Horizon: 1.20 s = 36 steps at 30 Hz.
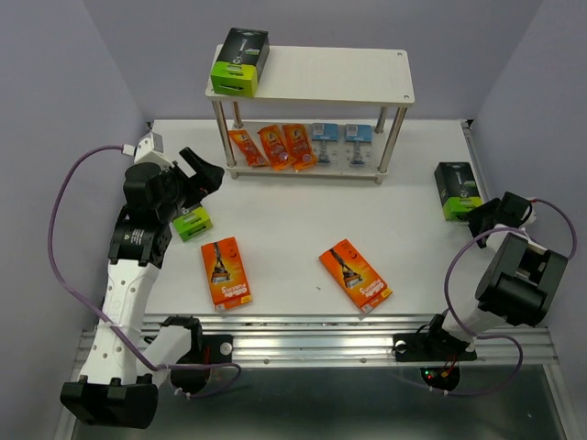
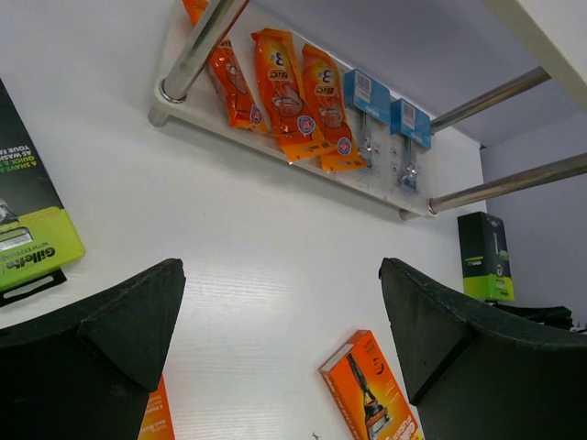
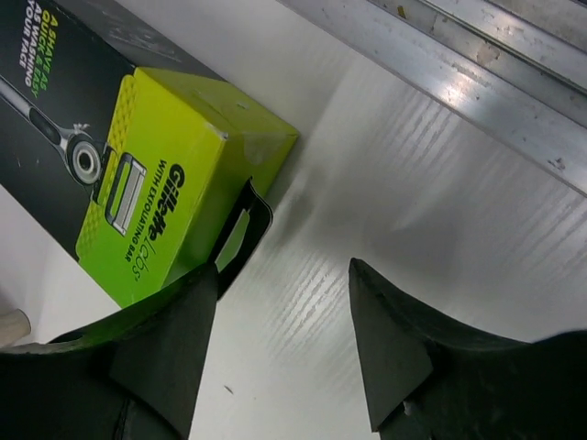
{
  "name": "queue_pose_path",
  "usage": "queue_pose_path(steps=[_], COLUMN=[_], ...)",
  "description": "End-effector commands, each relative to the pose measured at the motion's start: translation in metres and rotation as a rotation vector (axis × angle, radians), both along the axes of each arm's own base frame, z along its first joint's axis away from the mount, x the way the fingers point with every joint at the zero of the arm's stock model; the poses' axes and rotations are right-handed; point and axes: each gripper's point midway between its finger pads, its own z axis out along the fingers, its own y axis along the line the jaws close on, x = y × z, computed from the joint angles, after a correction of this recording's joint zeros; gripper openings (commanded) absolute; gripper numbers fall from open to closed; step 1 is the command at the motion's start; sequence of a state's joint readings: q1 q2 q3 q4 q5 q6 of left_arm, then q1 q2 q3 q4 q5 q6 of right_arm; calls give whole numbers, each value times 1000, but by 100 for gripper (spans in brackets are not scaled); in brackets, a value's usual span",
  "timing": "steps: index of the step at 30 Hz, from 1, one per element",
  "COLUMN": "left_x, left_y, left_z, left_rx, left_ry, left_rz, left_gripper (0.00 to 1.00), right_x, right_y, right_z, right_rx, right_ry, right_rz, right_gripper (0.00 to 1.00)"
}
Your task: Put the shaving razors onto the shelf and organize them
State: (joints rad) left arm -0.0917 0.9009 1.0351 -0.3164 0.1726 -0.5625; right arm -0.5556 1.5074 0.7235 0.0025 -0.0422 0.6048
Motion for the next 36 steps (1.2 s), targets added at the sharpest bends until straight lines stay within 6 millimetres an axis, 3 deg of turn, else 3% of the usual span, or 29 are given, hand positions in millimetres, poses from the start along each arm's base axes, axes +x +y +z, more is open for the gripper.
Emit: queue_pose_path(steps=[1,15,16,20,23,24,26,27,28,30,32,36], left_x=[-2,1,2,1,-3,-6,-12,-15,-19,-27,-36,-49], left_y=[6,8,8,4,-3,-7,-11,-14,-21,-29,-43,-67], left_z=[20,11,10,4,-4,0,-10,-14,-19,-36,-53,-65], left_rx=[31,28,26,6,-25,-53,-87,-112,-140,-219,-298,-396], left_ry=[-44,-18,-16,-11,-5,-25,-29,-27,-25,-19,-7,-13], left_rz=[26,42,40,26,-4,-18,-34,-41,-68,-78,-104,-151], left_gripper=[99,99,99,99,99,99,99,99,99,99,99,99], right_x=[20,35,35,40,43,40,34,25,20,6,-10,-22], right_y=[-14,-17,-16,-7,4,11,19,26,30,41,64,112], right_z=[16,7,7,12,29,37,49,45,66,67,73,75], right_rx=[-55,-40,-38,-23,-3,22,46,62,59,104,181,330], right_ry=[-121,-182,-188,-261,-341,-375,-412,-413,-469,-463,-500,-506], right_rz=[-8,-13,-14,24,52,50,47,42,24,0,4,64], right_gripper=[64,38,35,4,1,1,1,1,1,1,1,1])
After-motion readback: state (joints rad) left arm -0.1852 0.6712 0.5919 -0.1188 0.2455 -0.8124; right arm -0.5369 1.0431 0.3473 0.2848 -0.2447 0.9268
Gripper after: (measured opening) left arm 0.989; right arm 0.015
